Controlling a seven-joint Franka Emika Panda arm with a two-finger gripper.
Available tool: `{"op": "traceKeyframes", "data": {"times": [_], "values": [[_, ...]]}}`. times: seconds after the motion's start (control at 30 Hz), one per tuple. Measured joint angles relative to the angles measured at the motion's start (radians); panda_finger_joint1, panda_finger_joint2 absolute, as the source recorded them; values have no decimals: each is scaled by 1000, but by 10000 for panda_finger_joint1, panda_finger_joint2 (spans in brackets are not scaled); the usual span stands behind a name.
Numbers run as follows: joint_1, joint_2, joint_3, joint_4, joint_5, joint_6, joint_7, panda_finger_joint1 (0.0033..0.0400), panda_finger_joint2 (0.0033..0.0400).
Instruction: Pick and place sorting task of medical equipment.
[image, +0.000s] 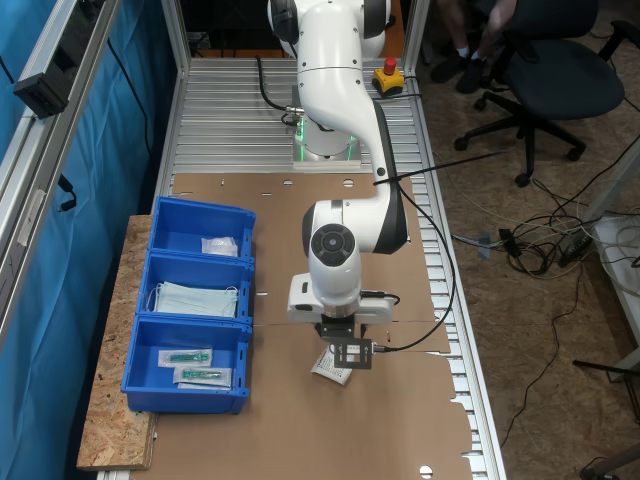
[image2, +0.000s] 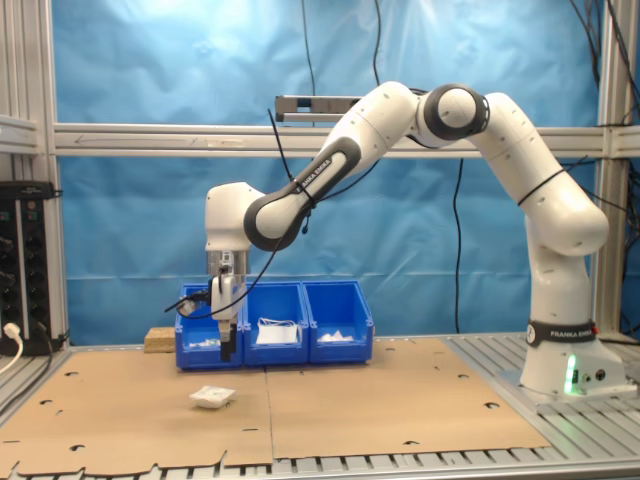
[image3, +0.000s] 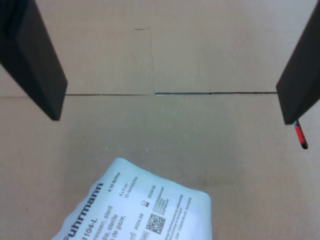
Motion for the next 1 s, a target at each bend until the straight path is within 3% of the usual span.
{"op": "traceKeyframes", "data": {"times": [1.0], "values": [[1,137,-1,87,0,50,0,400,400]]}}
